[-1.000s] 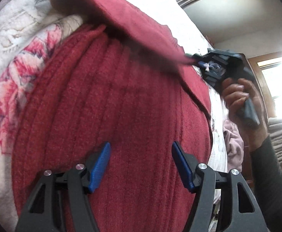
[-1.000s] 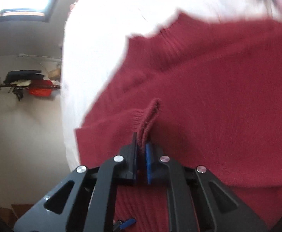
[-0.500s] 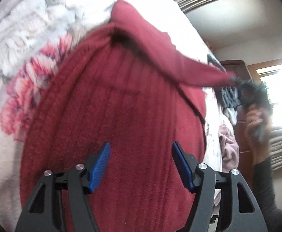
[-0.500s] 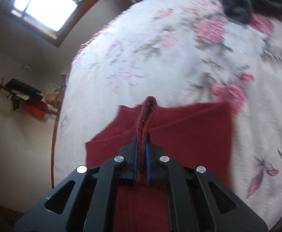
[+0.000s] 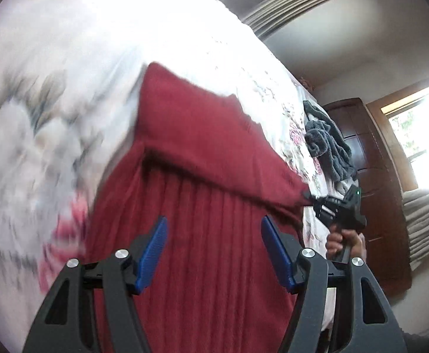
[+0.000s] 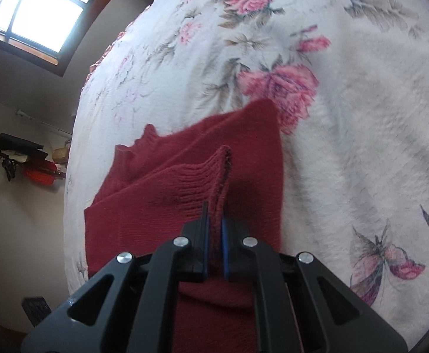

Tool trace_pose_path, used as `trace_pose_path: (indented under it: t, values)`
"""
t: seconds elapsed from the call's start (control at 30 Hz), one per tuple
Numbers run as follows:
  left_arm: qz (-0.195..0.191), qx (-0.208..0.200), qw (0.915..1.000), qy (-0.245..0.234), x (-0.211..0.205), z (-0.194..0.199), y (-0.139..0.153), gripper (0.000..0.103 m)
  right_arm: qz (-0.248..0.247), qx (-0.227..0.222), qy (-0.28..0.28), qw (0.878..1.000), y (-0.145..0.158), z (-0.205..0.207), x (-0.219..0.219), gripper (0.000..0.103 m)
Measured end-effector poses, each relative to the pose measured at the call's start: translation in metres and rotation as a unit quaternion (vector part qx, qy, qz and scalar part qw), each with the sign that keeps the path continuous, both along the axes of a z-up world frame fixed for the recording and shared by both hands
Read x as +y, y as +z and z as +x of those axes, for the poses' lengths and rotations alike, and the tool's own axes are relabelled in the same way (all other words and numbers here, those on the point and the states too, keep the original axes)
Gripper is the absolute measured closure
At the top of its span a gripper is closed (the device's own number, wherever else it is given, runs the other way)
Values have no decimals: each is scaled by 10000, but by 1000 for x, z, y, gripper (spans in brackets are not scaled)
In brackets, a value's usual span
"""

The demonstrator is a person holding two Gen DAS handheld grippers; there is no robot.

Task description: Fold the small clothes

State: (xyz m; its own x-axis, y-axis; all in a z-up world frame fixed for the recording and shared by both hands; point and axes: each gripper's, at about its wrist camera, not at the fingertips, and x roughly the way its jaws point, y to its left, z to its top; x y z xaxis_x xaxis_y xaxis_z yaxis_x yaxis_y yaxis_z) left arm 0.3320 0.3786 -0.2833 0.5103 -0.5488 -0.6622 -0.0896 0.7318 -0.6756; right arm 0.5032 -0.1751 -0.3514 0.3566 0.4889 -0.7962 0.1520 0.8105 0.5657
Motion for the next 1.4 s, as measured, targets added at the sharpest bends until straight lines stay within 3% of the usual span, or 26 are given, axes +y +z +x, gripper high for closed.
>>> trace_pose_path:
  t: [0.17,0.27,0.33,0.47,0.5,0.57,0.6,0.63,0.73,0.8,0.87,0.97,1.0,1.1,1.17,1.23,1.3,1.37,1.4]
  values:
    - [24,52,9999,-119,-4,51,-4,37,-171,28,104,9998,-15,4,-3,95]
    - [-101,169,9998,-68,4,97,-11,37,-532,-320,-181,9979,0,3,-15,90]
    - [-289,214,9993,-136,8,128,-17,37,-289,-585,-180,9977,14,1,-19,90]
    - [-452,362,9977,-343,0,173,-36,37,-101,-450,405,9981,9,14,-1,90]
    - [-440,481,9973,-346,-2,185,-47,37,8,-325,456,9984,-1,17,0,90]
    - [-77,841,9960,-281,-2,197,-70,38,-46,-111,440,9990,-18,22,-2,101]
    - [124,1031,9942,-262,-1,201,-82,44,-69,-23,368,9993,-27,23,-7,103]
    - [164,1080,9937,-266,-1,203,-84,52,-9,3,317,9995,-30,23,-11,103]
    - [56,813,9956,-452,2,193,-61,53,136,-183,254,9994,-13,13,-15,95]
    - [-323,520,9950,-789,-1,174,-45,53,467,-300,464,9974,-2,4,-10,95]
    - [-465,489,9924,-1026,-5,160,-46,52,494,-242,700,9960,-6,-2,0,95]
    - [-20,949,9896,-1083,-8,149,-76,55,218,54,716,9972,-31,-4,4,103]
    - [28,988,9895,-1052,-6,146,-78,67,277,78,641,9975,-33,-4,2,103]
    - [-233,601,9905,-1212,-9,132,-56,62,460,-160,609,9970,-7,-12,4,95]
    - [-111,566,9879,-1441,-18,120,-54,59,612,-259,722,9952,3,-21,9,95]
    - [328,869,9842,-1507,-23,118,-74,61,474,-1,830,9954,-12,-26,17,92]
    - [177,943,9870,-1289,-16,118,-78,66,284,398,778,9958,-37,-28,16,103]
    - [13,939,9892,-1125,-10,113,-62,57,331,387,629,9967,-32,-34,12,100]
    - [12,831,9900,-1141,-10,108,-51,46,343,309,636,9969,-19,-40,11,90]
